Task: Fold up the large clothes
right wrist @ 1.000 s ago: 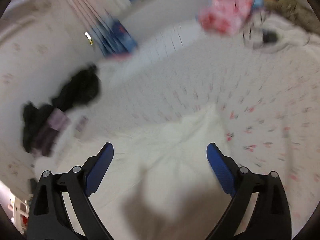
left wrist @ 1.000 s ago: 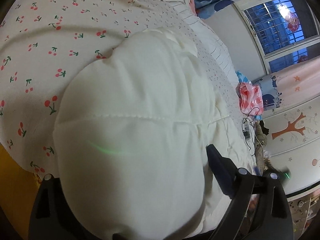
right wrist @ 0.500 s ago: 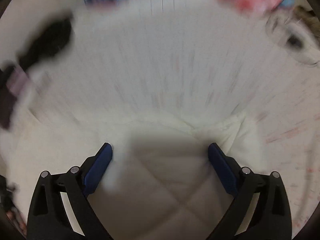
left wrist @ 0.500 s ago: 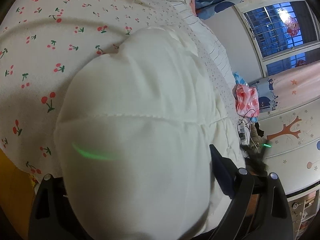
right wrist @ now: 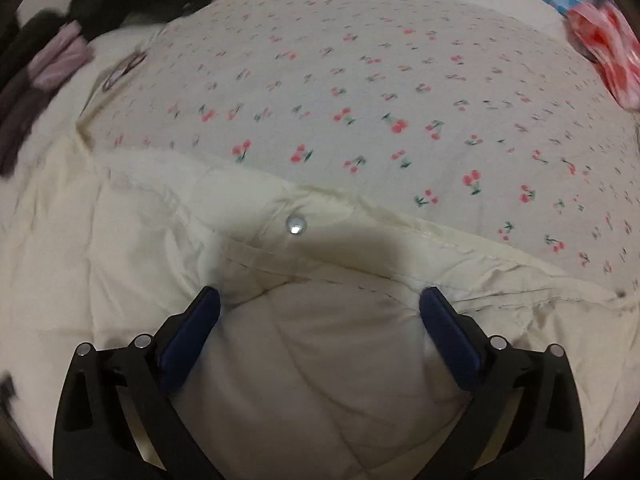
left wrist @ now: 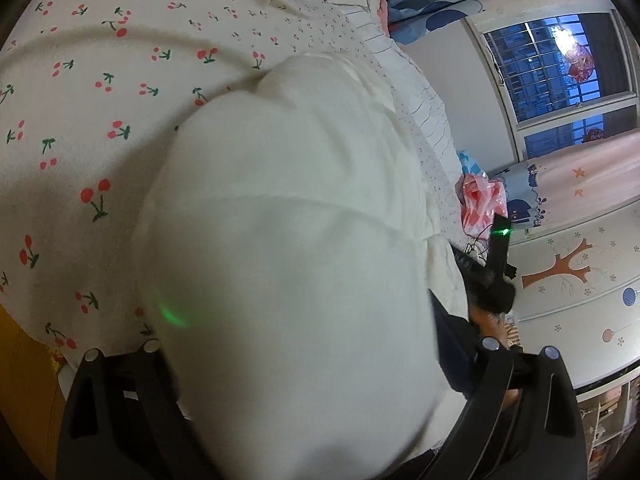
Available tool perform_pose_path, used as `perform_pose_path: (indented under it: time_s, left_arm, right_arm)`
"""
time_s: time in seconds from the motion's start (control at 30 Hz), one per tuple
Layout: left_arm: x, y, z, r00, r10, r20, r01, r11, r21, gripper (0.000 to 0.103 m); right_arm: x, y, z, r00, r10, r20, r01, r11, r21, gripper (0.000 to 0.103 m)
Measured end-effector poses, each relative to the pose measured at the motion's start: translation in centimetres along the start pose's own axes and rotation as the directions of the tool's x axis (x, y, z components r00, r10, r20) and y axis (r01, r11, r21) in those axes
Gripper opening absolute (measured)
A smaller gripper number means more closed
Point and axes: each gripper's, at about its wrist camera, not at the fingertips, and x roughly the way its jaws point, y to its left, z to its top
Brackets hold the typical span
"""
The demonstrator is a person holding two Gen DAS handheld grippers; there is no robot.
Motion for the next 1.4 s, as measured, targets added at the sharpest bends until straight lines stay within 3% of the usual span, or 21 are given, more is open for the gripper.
perform_pose_path:
  time_s: [0.07,0.2,0.27,0.37,0.47,0.6,0.73,0.8,0.83,0.9,1.0,1.07,1.1,1.17,1.2,1.3,1.33,1.4]
  left_arm:
    - [-0.2,0.5,0.0,1.000,-0.016,0.001,0.016,1.000,-0.012,0.091]
    - [-0.3,0.8,0.0,1.000,-0.029,-0.001,0.029,0.999,-0.017,0.091]
    - [-0.4,1.0,0.0,0.999,-0.038,-0.002,0.038,0.999,-0.024,0.091]
    - [-0.4,1.2,0.0,0.999,-0.052,-0.005,0.051,0.998,-0.031,0.093]
    - [-0.4,1.2,-0.1,0.999,-0.051,-0.011,0.050,0.998,-0.029,0.093]
    - [-0.5,1.3,-0.1,0.998,-0.059,-0.011,0.058,0.998,-0.035,0.093]
    - [-0.6,1.5,-0.2,0.998,-0.067,-0.007,0.067,0.997,-0.044,0.093]
    - [-0.5,1.3,-0.3,0.998,-0.059,-0.007,0.059,0.997,-0.041,0.093]
    - [-0.5,1.1,-0.3,0.999,-0.053,-0.008,0.053,0.998,-0.038,0.093]
    - [-0.3,0.7,-0.2,0.999,-0.035,-0.017,0.035,0.999,-0.023,0.093]
    - [-0.3,0.5,-0.2,1.000,-0.021,-0.023,0.021,1.000,-0.015,0.093]
    - [-0.3,0.4,-0.1,1.000,-0.023,-0.016,0.023,0.999,-0.023,0.093]
    - [-0.4,0.6,-0.1,1.000,-0.026,-0.012,0.026,0.999,-0.028,0.093]
    - [-0.6,0.7,0.0,0.999,-0.035,-0.004,0.034,0.998,-0.045,0.093]
    - [-0.6,0.8,0.1,0.999,-0.039,0.000,0.039,0.998,-0.055,0.093]
    - [-1.4,1.0,0.3,0.998,-0.052,0.037,0.055,0.995,-0.088,0.093]
    - [-1.5,1.1,0.3,0.998,-0.045,0.048,0.050,0.994,-0.095,0.093]
    - [-1.2,1.0,0.3,0.998,-0.036,0.046,0.041,0.994,-0.101,0.093]
  right_arm:
    - [-2.3,1.1,0.8,0.998,0.021,0.062,-0.022,0.999,0.023,0.097]
    - [-4.5,6.4,2.7,0.987,0.092,0.134,-0.084,0.994,-0.069,0.097]
    - [-2.6,9.8,3.2,0.990,0.086,0.113,-0.075,0.992,-0.105,0.097]
    - [3.4,12.2,2.7,0.999,0.015,-0.035,-0.020,0.986,-0.165,0.097]
    - [0.6,10.6,3.0,0.997,0.076,0.010,-0.075,0.994,-0.082,0.097]
    - [-7.2,8.2,0.3,0.986,0.103,0.132,-0.089,0.990,-0.106,0.097]
    - [-13.5,3.1,-7.8,0.970,0.040,0.239,-0.033,0.999,-0.034,0.097]
    - [-13.1,0.5,-12.3,0.976,-0.019,0.215,0.012,0.999,0.035,0.097]
    - [-10.3,-0.5,-14.9,0.991,-0.050,0.127,0.047,0.999,0.025,0.097]
    - [-9.6,-0.5,-16.8,0.984,-0.041,0.175,0.048,0.998,-0.040,0.097]
    - [-12.5,-0.3,-17.6,0.972,-0.006,0.236,0.007,1.000,-0.003,0.097]
    - [-15.5,0.4,-19.2,0.939,0.018,0.344,-0.009,1.000,-0.029,0.097]
    - [-15.7,0.8,-20.1,0.936,-0.004,0.353,0.020,0.999,-0.042,0.097]
    - [-13.6,0.8,-21.2,0.968,-0.047,0.245,0.066,0.995,-0.070,0.097]
    - [-12.5,1.1,-22.1,0.972,-0.057,0.230,0.086,0.989,-0.118,0.097]
    - [-14.5,1.0,-22.2,0.959,0.013,0.283,0.014,0.996,-0.093,0.097]
    - [-15.8,0.6,-21.8,0.940,0.046,0.337,-0.024,0.997,-0.068,0.097]
    - [-17.4,0.2,-20.2,0.923,0.025,0.383,-0.007,0.999,-0.048,0.097]
